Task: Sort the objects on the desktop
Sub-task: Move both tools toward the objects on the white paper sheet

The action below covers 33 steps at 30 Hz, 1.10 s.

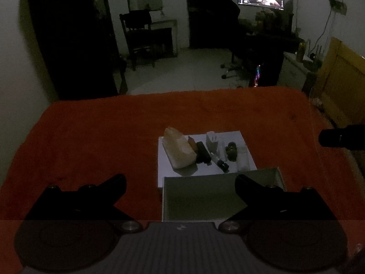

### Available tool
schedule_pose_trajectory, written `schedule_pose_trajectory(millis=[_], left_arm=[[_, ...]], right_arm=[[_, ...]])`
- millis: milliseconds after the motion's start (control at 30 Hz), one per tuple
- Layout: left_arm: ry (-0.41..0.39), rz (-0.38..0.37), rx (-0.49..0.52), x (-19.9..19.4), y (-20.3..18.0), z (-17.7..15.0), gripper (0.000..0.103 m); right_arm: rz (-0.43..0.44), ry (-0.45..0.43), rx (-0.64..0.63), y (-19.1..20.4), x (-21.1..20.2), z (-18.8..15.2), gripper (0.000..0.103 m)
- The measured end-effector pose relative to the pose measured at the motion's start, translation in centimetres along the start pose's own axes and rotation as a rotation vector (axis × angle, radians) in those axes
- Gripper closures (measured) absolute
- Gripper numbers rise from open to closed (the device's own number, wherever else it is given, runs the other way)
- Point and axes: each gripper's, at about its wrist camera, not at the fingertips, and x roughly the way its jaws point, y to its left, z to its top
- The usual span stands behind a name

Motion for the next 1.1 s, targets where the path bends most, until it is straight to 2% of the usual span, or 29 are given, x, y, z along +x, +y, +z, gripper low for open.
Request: schedule_pose_trajectory(millis=[233, 367, 633, 1100], left_arm=[[-0.011, 0.025, 0.026, 1.0, -0.3, 0.5, 0.0], [-0.024, 0.042, 0.006, 1.5, 0.0, 1.2, 0.0], [-0.005, 0.0, -0.019, 1.2, 0.3, 1.6, 0.0], [0.004, 0.011, -0.014, 2.0, -0.2, 2.1, 0.0]], right_arm=[[0.009, 0.009, 0.024, -0.8, 0.4, 0.5, 0.0], [0.001, 0.003, 0.023, -1.0, 0.6, 0.8, 0.0], [0.008, -0.002, 0.031, -1.3, 0.7, 1.3, 0.0], [0.012, -0.027, 0.017, -1.6, 1.1, 1.8, 0.0]])
